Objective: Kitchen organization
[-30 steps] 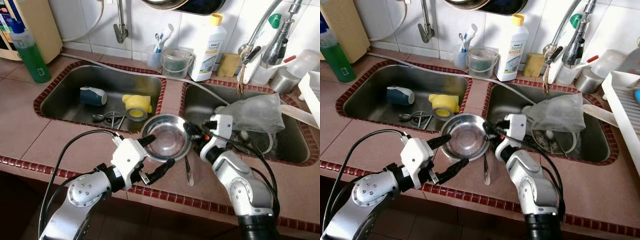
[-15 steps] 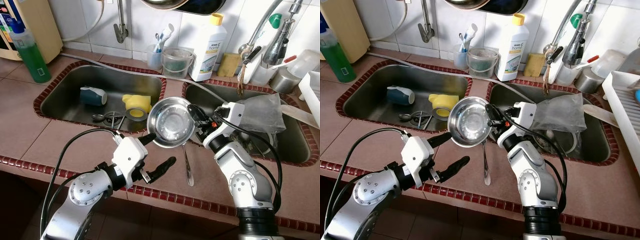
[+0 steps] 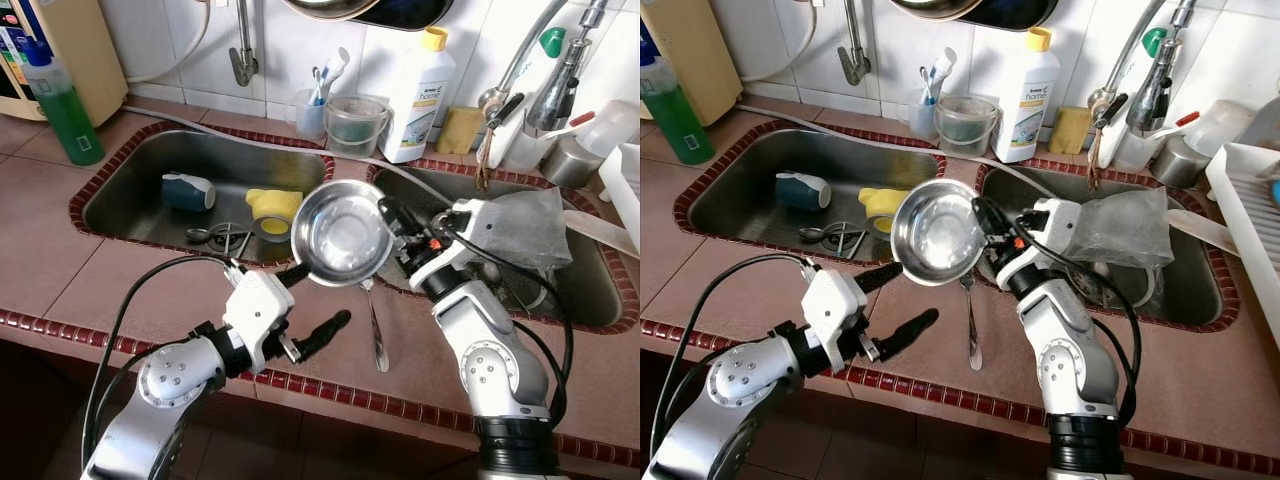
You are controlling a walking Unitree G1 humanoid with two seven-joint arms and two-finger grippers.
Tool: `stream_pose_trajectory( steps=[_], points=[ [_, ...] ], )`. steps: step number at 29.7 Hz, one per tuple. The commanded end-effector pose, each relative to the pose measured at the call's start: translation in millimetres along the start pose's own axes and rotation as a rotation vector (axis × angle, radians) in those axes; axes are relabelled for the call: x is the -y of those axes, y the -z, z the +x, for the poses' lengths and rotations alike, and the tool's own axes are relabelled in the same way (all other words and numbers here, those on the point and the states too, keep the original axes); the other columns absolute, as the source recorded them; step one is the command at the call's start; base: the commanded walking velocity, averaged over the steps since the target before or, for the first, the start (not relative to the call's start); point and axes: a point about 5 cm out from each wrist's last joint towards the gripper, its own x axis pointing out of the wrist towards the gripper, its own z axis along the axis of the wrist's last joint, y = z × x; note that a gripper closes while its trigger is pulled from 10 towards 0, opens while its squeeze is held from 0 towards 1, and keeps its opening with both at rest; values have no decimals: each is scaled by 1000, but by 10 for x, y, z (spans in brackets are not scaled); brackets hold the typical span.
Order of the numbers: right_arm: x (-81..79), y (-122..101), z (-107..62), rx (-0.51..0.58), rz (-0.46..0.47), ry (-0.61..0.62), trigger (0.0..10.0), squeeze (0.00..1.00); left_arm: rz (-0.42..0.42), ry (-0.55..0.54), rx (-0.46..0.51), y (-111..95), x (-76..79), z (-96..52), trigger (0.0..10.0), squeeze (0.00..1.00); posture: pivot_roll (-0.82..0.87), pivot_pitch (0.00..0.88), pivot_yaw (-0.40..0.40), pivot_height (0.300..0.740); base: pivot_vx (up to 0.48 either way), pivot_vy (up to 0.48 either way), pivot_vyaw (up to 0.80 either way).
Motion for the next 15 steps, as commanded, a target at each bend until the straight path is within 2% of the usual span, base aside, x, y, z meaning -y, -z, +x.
stream_pose_trajectory(
  steps=[1, 3, 4, 7, 8, 9, 10, 15],
  points=[
    [-1, -190, 10, 76, -58, -15, 0, 0, -15, -66, 1, -9, -121, -3, 10000, 0, -67, 81, -42, 740, 0, 0, 0],
    [-3, -227, 10, 95, -58, -26, 0, 0, -11, -95, 0, -13, -173, 0, 10000, 0, -67, 81, -41, 740, 0, 0, 0],
    [0, -293, 12, 130, -107, -32, 0, 0, -4, -147, -8, -12, -266, 5, 10000, 0, -67, 77, -40, 740, 0, 0, 0],
    [-2, -364, 26, 170, -165, -38, 0, 0, -2, -233, -25, 2, -405, 16, 10000, 0, -68, 71, -37, 740, 0, 0, 0],
    [3, -382, 35, 178, -190, -31, 9490, 0, -8, -261, -31, 8, -449, 23, 10000, 0, -69, 70, -35, 740, 0, 0, 0],
    [5, -386, 39, 180, -197, -28, 9490, 0, -14, -270, -32, 9, -463, 26, 10000, 0, -69, 69, -34, 740, 0, 0, 0],
    [9, -390, 49, 177, -220, -22, 10000, 0, -19, -294, -30, 8, -495, 34, 10000, 0, -69, 67, -33, 740, 0, 0, 0],
    [5, -386, 67, 173, -245, -22, 10000, 0, -55, -349, -32, 8, -554, 62, 10000, 0, -70, 66, -28, 740, 0, 0, 0]
  ],
)
